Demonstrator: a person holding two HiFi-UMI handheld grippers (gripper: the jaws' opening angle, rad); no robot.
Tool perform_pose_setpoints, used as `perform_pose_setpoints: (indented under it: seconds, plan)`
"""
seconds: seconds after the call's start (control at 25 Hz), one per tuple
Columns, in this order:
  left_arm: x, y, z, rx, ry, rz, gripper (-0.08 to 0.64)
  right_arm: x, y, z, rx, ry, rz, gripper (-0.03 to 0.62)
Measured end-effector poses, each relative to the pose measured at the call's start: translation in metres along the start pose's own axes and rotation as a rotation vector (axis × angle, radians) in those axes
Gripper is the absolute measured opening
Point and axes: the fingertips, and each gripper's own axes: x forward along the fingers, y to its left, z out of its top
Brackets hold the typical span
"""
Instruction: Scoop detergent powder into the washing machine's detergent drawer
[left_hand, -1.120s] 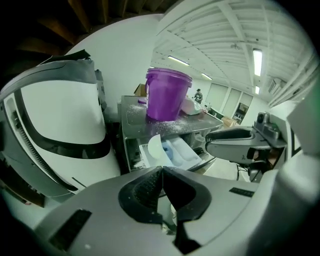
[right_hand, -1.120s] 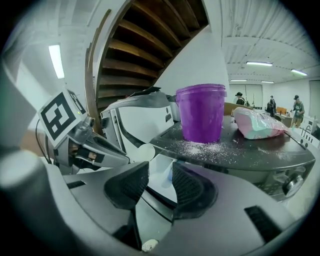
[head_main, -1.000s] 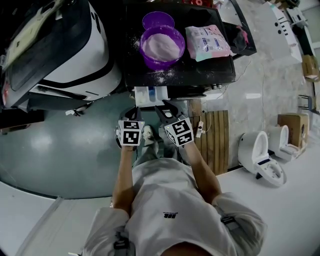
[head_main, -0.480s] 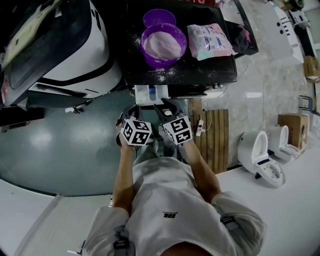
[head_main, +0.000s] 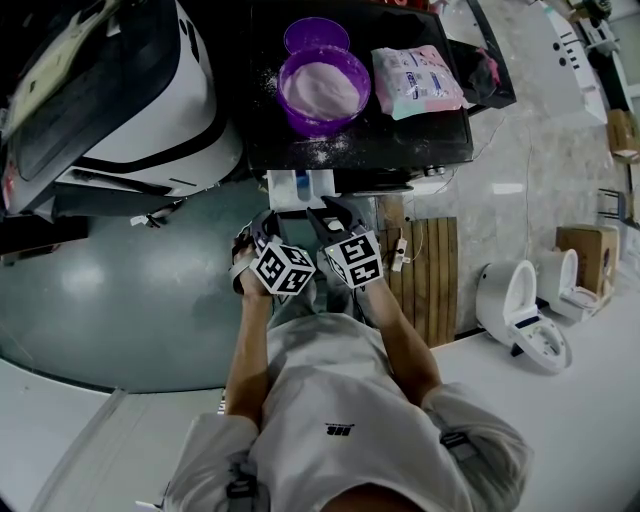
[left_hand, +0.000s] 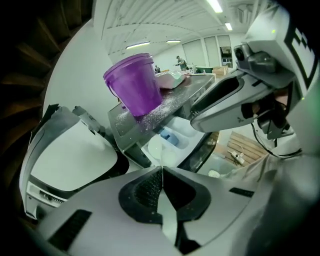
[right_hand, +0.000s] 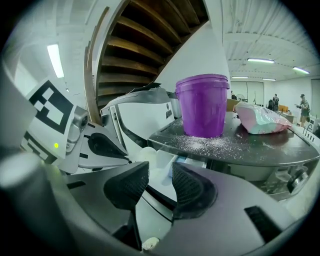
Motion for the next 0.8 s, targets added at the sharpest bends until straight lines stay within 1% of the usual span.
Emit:
perform_pose_setpoints:
  seconds: [0.08, 0.28, 0.52, 0.64, 0.8]
  plan:
    - [0.0005, -0.0004, 0.0003, 0.009, 0.001, 0.004, 0.015, 0.0009, -0.0008, -0.0011, -0.002, 0.0, -0.001, 0.146]
    - [-0.0005, 0.0002, -0.0007, -0.009, -0.002, -0.01, 0.015, 0.0013, 0.0011, -0.0012, 0.001, 0.0, 0.001, 0.146]
    - [-0.0068, 0.0043, 0.0039, -0.022, -0.015, -0.001, 0.015, 0.0017, 0.0016, -0.0019, 0.001, -0.001, 0.004, 0.146]
    - [0.0, 0.0001, 0.0003, -0.016, -0.005, -0.01, 0.015, 0.0021, 0.0019, -0.0036, 0.002, 0.004, 0.004, 0.144]
    - [0.0008, 0.0004, 0.0003, -0.026, -0.002, -0.021, 0.015, 0.0007, 0.001, -0.0041, 0.002, 0.006, -0.002, 0.144]
